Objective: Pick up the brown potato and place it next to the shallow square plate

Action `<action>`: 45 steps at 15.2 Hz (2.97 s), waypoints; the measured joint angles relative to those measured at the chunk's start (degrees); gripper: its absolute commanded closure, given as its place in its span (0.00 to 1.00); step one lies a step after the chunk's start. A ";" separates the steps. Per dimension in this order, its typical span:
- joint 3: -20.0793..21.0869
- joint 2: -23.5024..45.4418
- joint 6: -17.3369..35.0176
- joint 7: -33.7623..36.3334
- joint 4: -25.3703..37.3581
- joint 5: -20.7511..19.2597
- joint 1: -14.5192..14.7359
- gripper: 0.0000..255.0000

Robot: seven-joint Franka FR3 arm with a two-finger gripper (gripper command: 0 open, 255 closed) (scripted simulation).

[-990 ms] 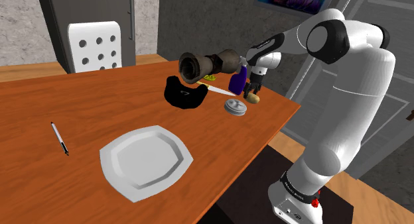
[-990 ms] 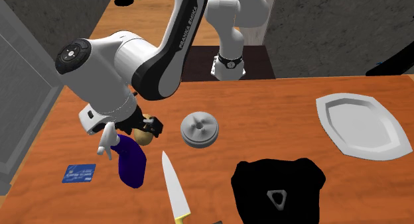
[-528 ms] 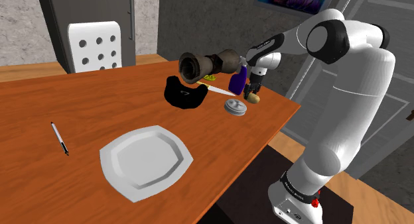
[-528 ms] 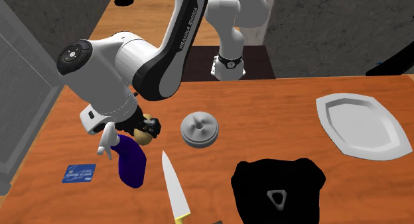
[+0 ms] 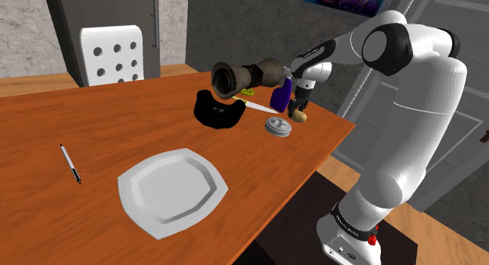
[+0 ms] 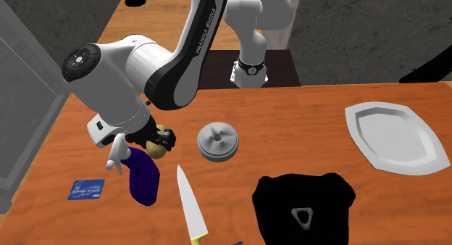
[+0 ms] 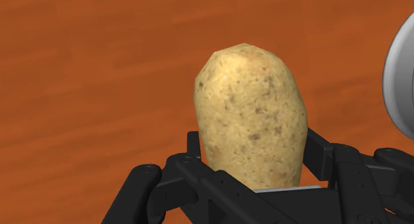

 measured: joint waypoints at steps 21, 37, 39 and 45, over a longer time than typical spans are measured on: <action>-1.02 -6.88 -12.95 2.76 7.00 -4.06 1.00 1.00; 5.38 -25.52 -14.08 18.40 -8.63 -10.67 7.28 1.00; 7.18 -28.19 -14.08 21.43 -11.19 -10.95 8.22 1.00; 12.87 -36.01 -13.91 30.04 -19.00 -10.64 10.81 1.00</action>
